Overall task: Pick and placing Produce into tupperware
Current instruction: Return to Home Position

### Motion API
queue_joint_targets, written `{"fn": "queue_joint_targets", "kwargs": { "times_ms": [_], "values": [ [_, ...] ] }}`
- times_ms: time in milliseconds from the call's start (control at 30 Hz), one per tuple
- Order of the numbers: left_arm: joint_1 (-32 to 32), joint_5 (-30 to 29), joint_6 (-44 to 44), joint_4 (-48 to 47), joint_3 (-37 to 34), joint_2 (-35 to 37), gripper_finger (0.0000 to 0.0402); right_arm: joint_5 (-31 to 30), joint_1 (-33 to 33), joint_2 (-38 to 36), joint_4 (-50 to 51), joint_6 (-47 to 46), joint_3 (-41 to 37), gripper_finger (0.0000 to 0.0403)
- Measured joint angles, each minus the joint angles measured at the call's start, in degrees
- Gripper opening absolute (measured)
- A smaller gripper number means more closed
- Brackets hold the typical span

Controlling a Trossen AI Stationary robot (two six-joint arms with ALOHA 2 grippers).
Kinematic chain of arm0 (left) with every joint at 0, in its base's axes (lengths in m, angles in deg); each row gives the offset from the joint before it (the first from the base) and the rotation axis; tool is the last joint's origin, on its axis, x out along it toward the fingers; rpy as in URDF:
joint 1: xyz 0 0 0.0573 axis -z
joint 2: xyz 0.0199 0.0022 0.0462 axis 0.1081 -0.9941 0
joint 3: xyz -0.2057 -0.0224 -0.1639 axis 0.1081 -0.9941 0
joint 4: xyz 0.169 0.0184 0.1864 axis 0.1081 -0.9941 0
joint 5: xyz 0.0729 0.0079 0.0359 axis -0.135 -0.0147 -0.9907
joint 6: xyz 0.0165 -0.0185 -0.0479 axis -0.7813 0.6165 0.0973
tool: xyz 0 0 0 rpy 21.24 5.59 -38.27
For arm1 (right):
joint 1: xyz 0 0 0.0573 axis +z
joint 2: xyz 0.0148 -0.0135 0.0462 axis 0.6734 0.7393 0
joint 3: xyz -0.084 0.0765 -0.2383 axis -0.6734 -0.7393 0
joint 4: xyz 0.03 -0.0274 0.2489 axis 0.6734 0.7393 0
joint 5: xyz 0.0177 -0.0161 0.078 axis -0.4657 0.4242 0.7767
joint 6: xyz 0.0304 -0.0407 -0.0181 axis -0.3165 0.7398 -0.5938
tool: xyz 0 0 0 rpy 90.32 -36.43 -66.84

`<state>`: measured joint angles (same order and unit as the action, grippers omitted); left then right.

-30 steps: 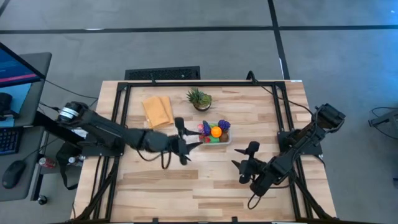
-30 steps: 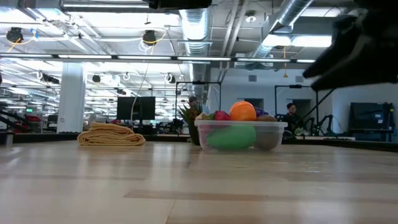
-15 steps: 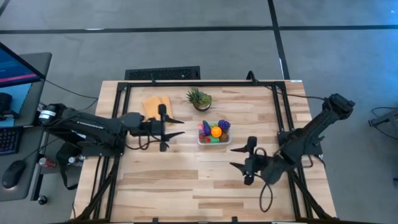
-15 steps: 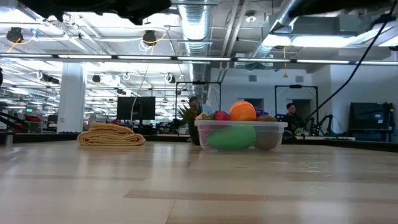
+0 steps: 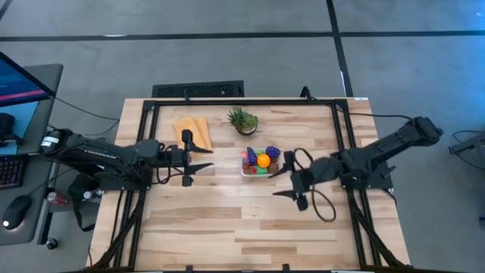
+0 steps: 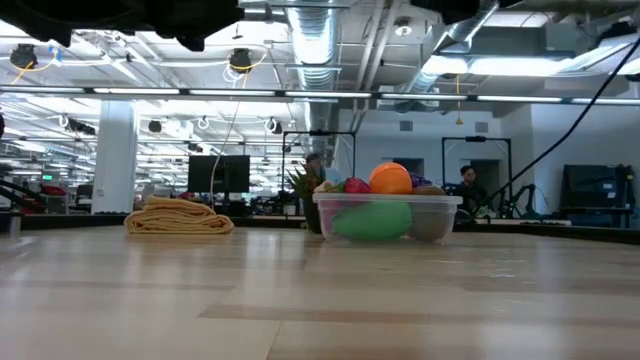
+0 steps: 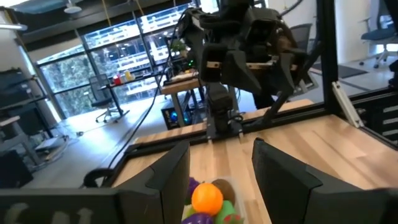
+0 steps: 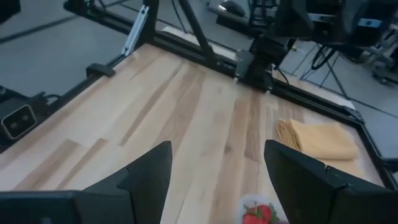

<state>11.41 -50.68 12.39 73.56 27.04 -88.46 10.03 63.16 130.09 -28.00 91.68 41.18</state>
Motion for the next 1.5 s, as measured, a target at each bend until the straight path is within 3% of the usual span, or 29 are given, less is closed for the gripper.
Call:
{"fn": "queue_joint_targets", "kwargs": {
  "times_ms": [233, 400, 667, 833, 1167, 1500],
  "values": [
    [-2.67, 0.38, 1.5, -0.03, -2.34, 3.89, 0.0165, 8.31, -9.41, -2.29, 0.01, -0.82, 0.0, 0.025],
    [-4.07, 1.77, 2.66, 0.14, -5.05, 8.4, 0.0165, 11.88, -12.75, -6.16, -1.26, -1.04, -1.73, 0.025],
    [-4.62, 1.51, 4.52, 2.71, -11.98, 17.44, 0.0165, 12.04, -15.36, -18.24, -23.94, -1.99, -20.92, 0.025],
    [-4.66, 0.29, 5.08, 2.54, -14.54, 21.12, 0.0165, 12.63, -18.04, -23.84, -28.13, -4.07, -29.17, 0.025],
    [-4.66, 0.53, 6.17, 1.47, -14.63, 21.61, 0.0165, 25.74, -27.28, -27.64, -37.66, -7.51, -38.14, 0.025],
    [-4.72, -3.48, 5.74, -2.12, -14.63, 22.47, 0.0165, 26.36, -29.98, -27.6, -39.41, -7.81, -40.26, 0.025]
  ]
}}
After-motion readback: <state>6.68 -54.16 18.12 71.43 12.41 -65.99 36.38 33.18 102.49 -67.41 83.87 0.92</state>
